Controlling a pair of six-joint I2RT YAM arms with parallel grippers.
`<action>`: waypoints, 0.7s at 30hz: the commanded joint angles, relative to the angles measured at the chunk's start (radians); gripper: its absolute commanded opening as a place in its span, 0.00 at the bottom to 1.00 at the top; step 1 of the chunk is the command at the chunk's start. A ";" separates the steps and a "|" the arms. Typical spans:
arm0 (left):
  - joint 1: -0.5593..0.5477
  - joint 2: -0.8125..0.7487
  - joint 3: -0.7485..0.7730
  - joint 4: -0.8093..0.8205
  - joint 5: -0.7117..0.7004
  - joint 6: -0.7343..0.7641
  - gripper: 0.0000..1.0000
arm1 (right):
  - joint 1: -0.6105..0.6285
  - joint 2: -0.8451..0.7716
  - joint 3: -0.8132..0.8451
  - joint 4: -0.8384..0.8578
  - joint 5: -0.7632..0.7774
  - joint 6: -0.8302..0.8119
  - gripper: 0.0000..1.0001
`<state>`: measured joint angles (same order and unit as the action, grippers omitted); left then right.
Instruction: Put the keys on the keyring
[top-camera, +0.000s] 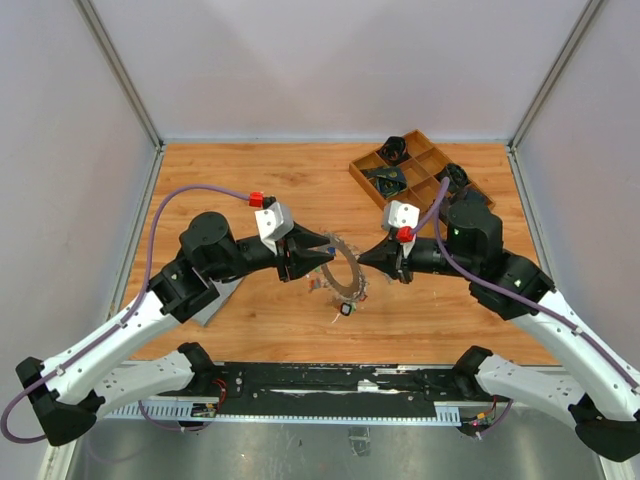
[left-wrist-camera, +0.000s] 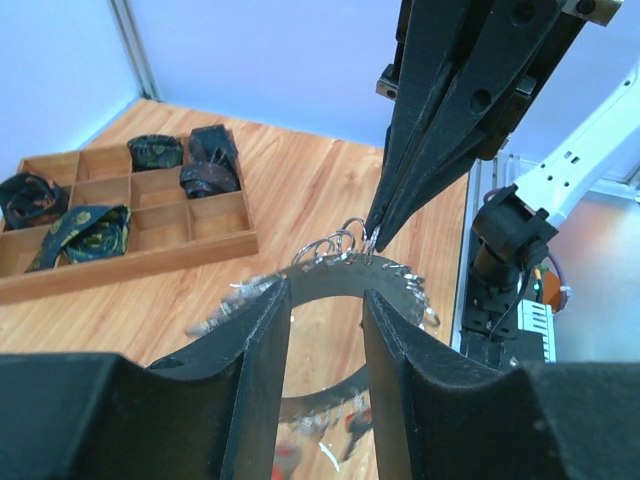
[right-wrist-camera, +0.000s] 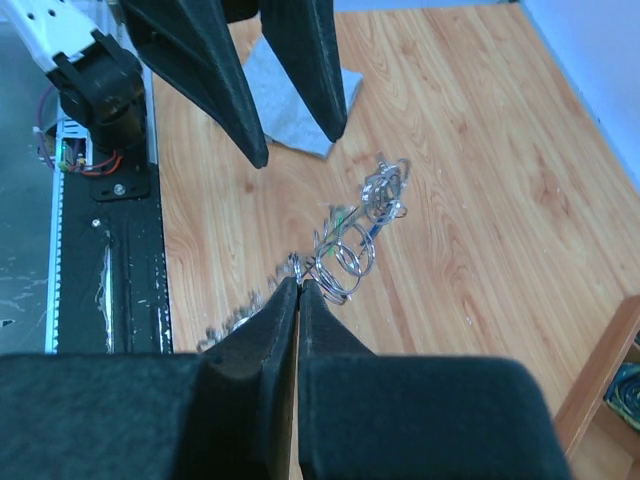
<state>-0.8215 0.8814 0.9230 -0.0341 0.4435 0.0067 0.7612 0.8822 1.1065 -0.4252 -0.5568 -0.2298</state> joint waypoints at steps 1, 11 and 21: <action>-0.005 -0.010 0.053 0.052 0.049 0.022 0.41 | 0.002 -0.004 0.072 0.047 -0.085 -0.015 0.00; -0.005 0.013 0.071 0.103 0.125 -0.007 0.34 | 0.002 0.011 0.132 0.148 -0.047 0.099 0.00; -0.005 0.033 0.082 0.117 0.135 -0.013 0.21 | 0.011 0.021 0.160 0.196 0.012 0.170 0.00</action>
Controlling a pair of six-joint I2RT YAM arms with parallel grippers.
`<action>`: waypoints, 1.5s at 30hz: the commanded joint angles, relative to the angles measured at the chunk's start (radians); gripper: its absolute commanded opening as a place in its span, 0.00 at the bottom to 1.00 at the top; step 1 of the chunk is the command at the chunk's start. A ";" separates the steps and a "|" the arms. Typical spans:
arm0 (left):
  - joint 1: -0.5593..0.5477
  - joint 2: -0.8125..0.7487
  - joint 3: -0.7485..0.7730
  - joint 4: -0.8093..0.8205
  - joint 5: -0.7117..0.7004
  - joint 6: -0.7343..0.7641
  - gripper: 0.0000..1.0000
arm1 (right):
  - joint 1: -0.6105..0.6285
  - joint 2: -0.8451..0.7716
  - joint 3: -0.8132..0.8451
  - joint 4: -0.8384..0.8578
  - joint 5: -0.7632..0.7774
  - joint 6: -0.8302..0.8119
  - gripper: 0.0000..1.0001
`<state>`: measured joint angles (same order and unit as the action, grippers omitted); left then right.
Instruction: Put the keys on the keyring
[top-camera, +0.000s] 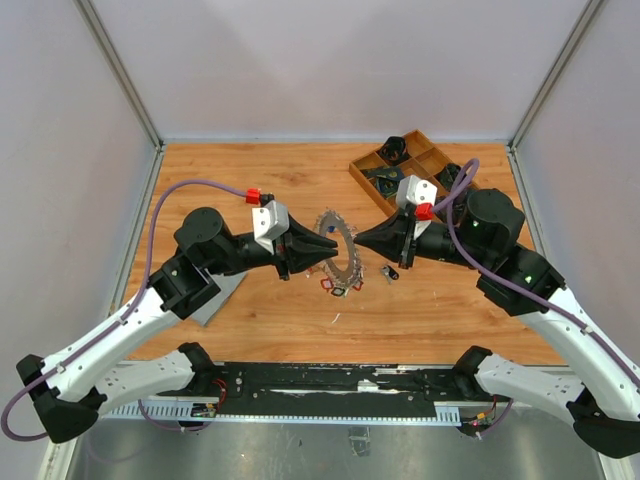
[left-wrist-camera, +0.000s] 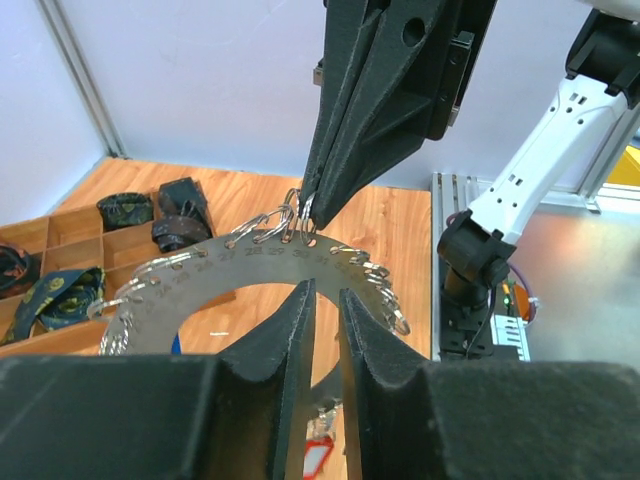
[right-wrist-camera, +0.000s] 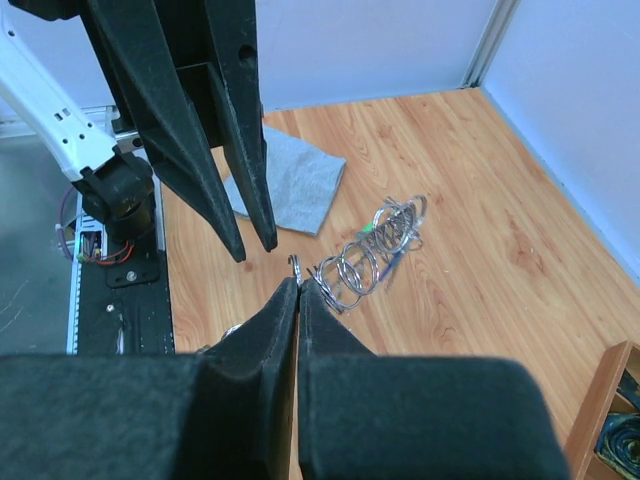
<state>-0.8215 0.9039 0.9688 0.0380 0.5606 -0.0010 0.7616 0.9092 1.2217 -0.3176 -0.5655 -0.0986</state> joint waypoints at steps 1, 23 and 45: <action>-0.005 0.014 0.035 0.049 0.018 -0.005 0.21 | 0.013 -0.004 0.044 0.091 0.019 0.039 0.00; -0.007 0.068 0.030 0.152 0.053 -0.050 0.30 | 0.049 0.007 0.044 0.094 -0.016 0.024 0.00; -0.007 0.059 0.025 0.122 0.005 -0.047 0.27 | 0.057 -0.024 0.025 0.109 0.020 0.013 0.00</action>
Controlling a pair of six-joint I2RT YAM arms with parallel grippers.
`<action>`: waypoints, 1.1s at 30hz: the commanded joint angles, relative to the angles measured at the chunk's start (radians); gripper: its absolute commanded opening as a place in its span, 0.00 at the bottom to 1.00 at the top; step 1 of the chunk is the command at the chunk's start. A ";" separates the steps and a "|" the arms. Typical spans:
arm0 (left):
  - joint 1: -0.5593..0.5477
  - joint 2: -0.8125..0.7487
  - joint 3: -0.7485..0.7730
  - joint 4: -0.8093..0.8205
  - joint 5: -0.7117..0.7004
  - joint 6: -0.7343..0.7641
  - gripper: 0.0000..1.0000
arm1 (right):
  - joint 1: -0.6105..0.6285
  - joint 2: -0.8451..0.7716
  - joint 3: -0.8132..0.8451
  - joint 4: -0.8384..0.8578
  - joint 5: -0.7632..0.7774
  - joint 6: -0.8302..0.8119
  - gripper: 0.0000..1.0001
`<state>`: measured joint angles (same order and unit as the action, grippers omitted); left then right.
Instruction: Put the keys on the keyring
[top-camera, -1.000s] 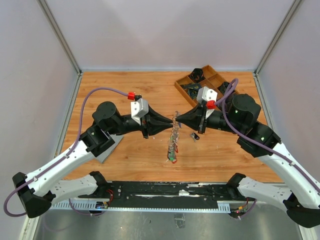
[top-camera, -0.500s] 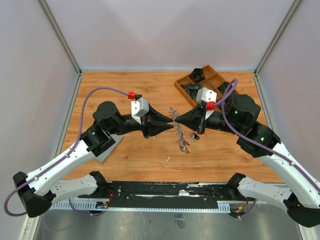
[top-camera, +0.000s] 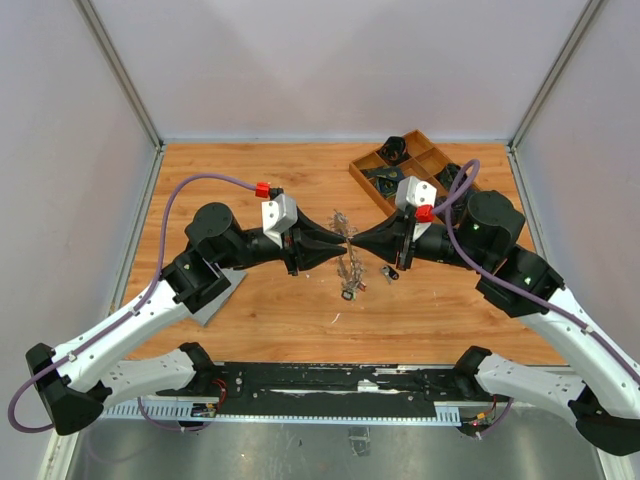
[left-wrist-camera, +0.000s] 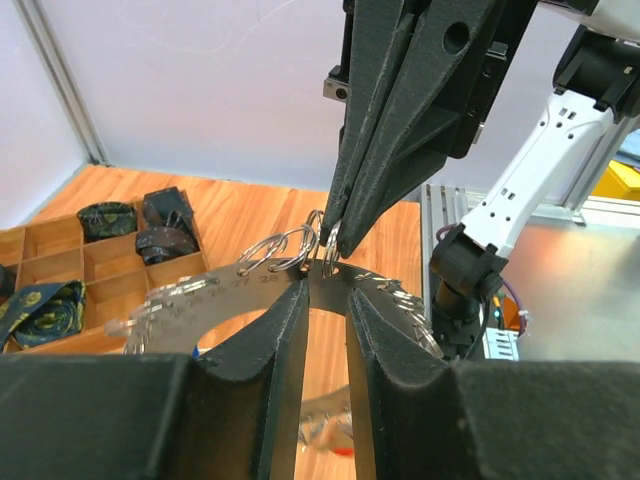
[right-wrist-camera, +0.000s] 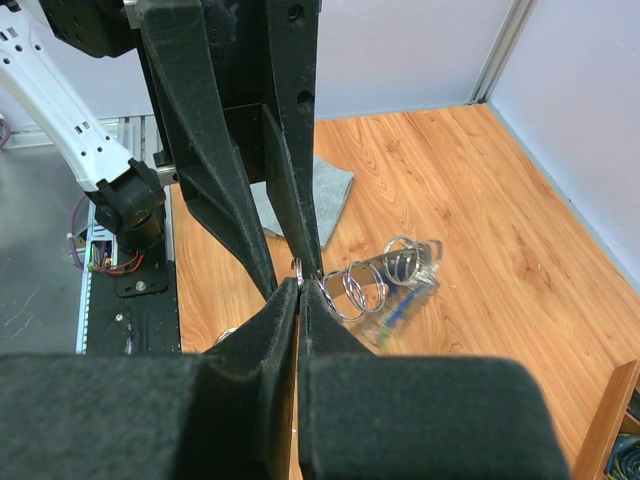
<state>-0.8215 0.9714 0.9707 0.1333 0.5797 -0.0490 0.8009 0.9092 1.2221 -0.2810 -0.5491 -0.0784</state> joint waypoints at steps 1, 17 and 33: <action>-0.007 -0.008 0.023 0.026 -0.014 0.000 0.27 | 0.018 -0.024 0.024 0.072 0.003 -0.008 0.00; -0.007 -0.008 0.017 0.077 0.042 -0.036 0.28 | 0.020 0.006 0.021 0.050 -0.025 -0.015 0.00; -0.007 0.011 0.040 0.026 0.005 -0.016 0.00 | 0.027 -0.007 0.019 0.049 -0.054 -0.035 0.03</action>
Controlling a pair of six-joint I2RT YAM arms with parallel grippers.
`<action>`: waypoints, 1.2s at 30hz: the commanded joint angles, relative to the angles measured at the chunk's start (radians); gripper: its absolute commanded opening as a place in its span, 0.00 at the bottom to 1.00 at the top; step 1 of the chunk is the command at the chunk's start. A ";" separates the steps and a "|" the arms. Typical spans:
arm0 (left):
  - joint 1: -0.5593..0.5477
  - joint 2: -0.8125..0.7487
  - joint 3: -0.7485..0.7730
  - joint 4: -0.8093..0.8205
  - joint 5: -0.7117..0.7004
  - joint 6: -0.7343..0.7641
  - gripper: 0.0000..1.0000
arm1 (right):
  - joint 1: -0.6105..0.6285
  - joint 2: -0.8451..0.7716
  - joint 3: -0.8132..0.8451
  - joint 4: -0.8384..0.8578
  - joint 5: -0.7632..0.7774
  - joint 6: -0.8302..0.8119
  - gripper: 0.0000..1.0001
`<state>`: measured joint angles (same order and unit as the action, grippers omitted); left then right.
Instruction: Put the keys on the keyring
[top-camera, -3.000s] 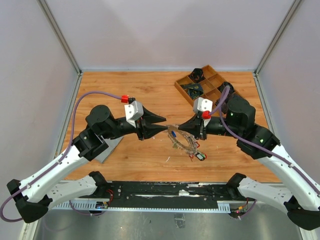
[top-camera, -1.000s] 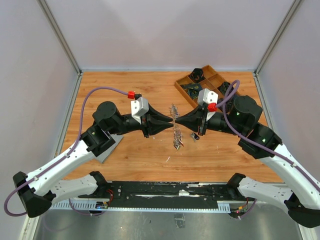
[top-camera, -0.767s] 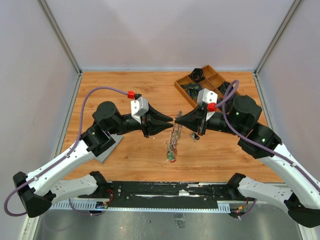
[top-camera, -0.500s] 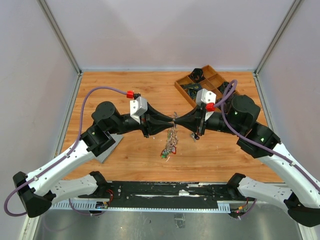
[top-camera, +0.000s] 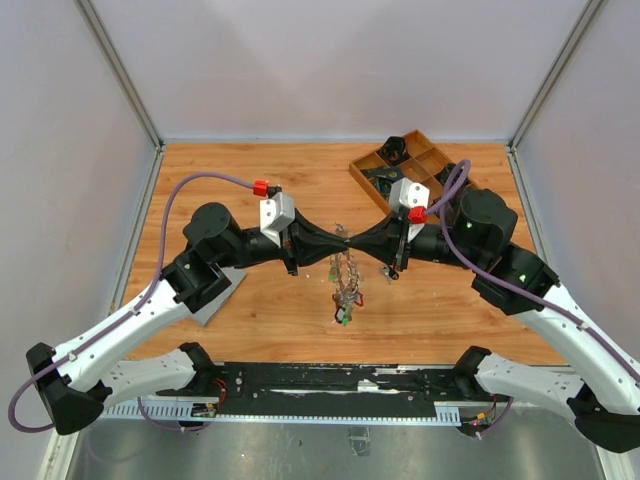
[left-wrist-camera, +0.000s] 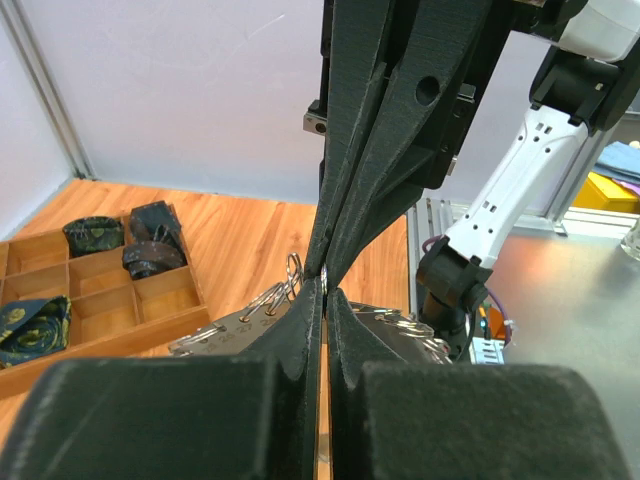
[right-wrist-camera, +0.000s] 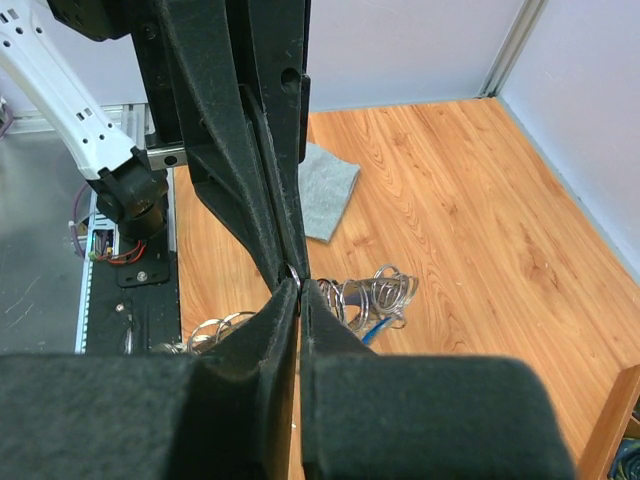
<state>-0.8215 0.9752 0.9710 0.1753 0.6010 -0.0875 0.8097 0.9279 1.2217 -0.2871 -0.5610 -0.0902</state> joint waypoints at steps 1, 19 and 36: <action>-0.007 0.004 0.041 -0.029 -0.024 0.032 0.01 | 0.018 -0.036 0.018 0.051 -0.035 -0.033 0.08; -0.007 -0.021 0.090 -0.130 0.178 0.035 0.00 | 0.018 -0.158 0.029 -0.144 -0.068 -0.164 0.11; -0.007 -0.011 0.092 -0.089 0.245 0.004 0.00 | 0.018 -0.108 -0.024 -0.084 -0.064 -0.090 0.31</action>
<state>-0.8227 0.9726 1.0176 0.0116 0.8173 -0.0711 0.8181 0.8219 1.2144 -0.4438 -0.6586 -0.2096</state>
